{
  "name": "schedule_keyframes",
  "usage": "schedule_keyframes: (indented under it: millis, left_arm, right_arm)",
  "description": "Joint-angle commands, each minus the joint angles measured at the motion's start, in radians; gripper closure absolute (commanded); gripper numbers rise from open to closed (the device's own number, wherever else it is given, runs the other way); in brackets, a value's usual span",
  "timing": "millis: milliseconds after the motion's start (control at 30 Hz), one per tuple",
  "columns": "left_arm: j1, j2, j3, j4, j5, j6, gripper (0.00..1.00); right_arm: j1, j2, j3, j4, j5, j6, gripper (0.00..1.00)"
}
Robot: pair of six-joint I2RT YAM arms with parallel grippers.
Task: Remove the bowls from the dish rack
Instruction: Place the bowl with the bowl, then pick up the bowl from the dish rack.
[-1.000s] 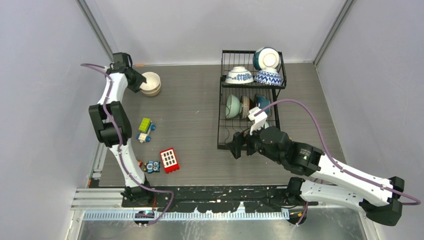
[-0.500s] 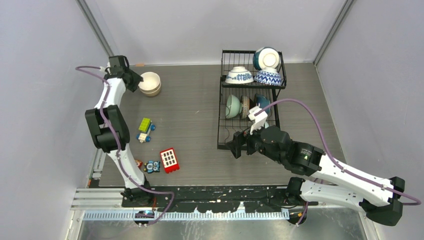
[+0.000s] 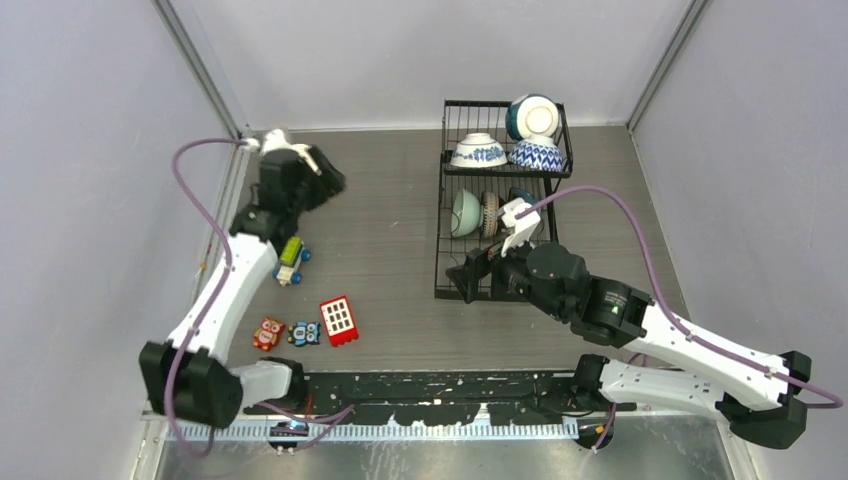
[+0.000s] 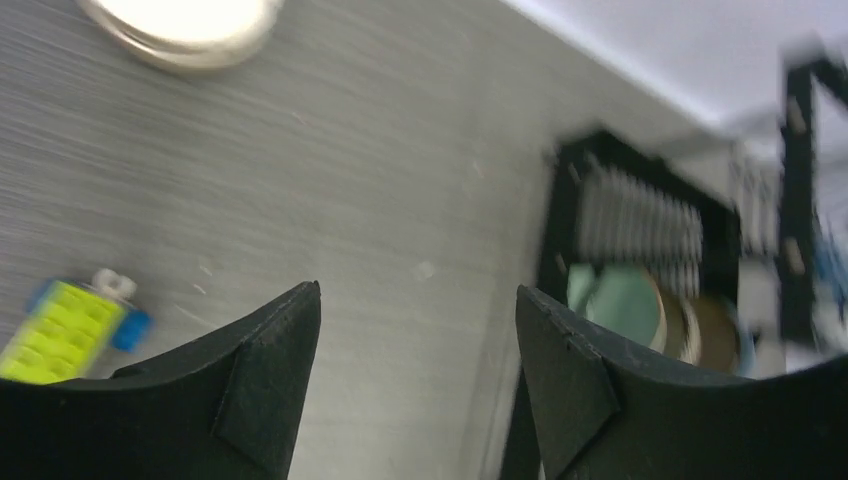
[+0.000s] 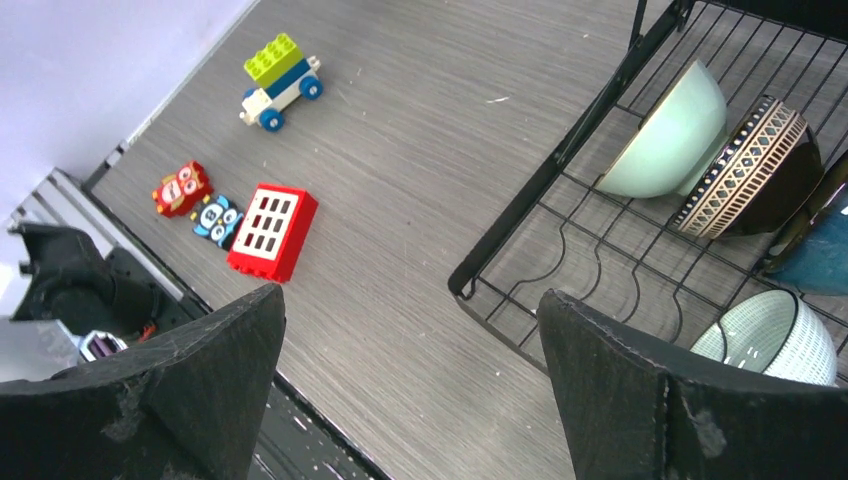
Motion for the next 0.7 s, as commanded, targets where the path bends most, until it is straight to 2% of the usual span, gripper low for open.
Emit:
schedule_keyframes:
  millis: [0, 167, 367, 433, 567, 667]
  left_arm:
    - [-0.243, -0.189, -0.14, 0.003, -0.172, 0.13, 0.26]
    - [-0.434, -0.379, -0.23, -0.091, -0.261, 0.184, 0.24]
    - [-0.601, -0.461, -0.297, -0.216, -0.286, 0.17, 0.26]
    - [-0.624, -0.481, -0.314, -0.231, -0.286, 0.163, 0.25]
    - [-0.629, -0.515, -0.336, -0.254, -0.284, 0.152, 0.2]
    - [-0.629, -0.541, -0.351, -0.261, -0.32, 0.116, 0.06]
  right_arm:
    - [0.0, 0.054, 0.045, 0.105, 0.068, 0.083, 0.0]
    - [0.0, 0.14, 0.087, 0.117, 0.119, 0.156, 0.0]
    - [-0.001, 0.185, 0.092, 0.194, 0.187, 0.212, 0.0]
    - [-0.001, 0.202, 0.099, 0.191, 0.222, 0.227, 0.0]
    - [0.0, 0.243, 0.164, 0.065, 0.321, 0.252, 0.0]
    - [-0.002, 0.24, 0.182, -0.015, 0.402, 0.21, 0.0]
